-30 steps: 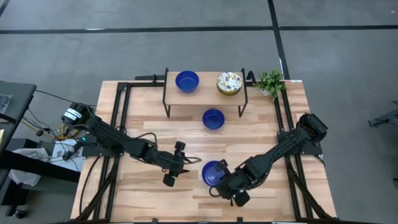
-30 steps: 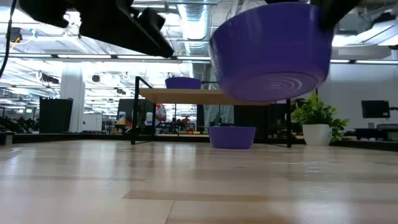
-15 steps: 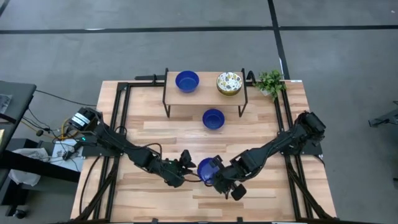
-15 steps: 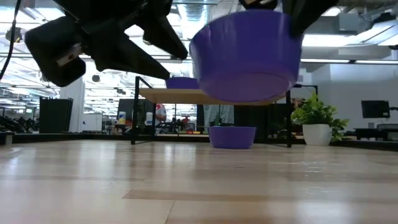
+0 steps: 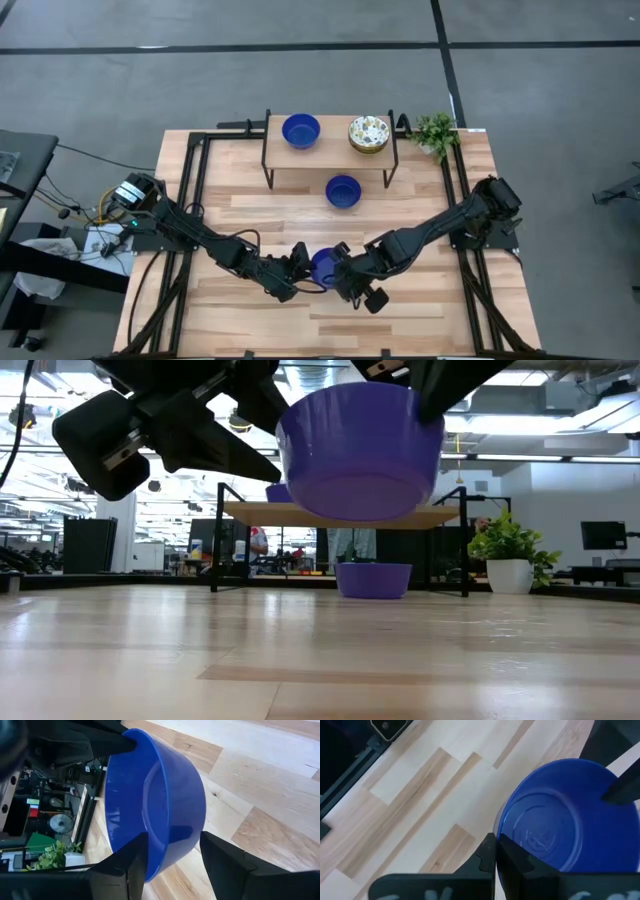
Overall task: Pick & Place Mini bowls
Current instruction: Stack the bottom blue bowl on the blue bowl on the shelf
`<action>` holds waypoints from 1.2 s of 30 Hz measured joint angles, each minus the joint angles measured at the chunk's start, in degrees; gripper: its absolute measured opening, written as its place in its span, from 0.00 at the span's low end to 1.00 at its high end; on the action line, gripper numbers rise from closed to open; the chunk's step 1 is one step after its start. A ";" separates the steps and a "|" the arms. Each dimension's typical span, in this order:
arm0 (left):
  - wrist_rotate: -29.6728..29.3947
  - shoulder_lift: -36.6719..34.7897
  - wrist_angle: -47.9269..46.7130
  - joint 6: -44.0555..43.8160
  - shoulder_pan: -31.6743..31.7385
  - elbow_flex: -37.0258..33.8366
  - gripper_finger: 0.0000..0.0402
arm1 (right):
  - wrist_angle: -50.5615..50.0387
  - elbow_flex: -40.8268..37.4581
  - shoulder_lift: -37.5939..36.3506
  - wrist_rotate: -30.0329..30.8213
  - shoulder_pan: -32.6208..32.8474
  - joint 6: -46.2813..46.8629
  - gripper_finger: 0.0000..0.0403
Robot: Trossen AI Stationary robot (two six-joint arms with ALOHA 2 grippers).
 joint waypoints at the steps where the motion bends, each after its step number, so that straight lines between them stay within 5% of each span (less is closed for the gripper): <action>1: 0.00 0.00 0.00 0.00 0.00 0.00 0.44 | 0.35 0.00 0.00 0.00 -0.13 -0.05 0.00; 36: 7.80 0.00 -0.79 1.81 -0.04 -0.21 0.03 | 6.39 0.04 -0.13 -2.21 -0.79 -2.24 0.03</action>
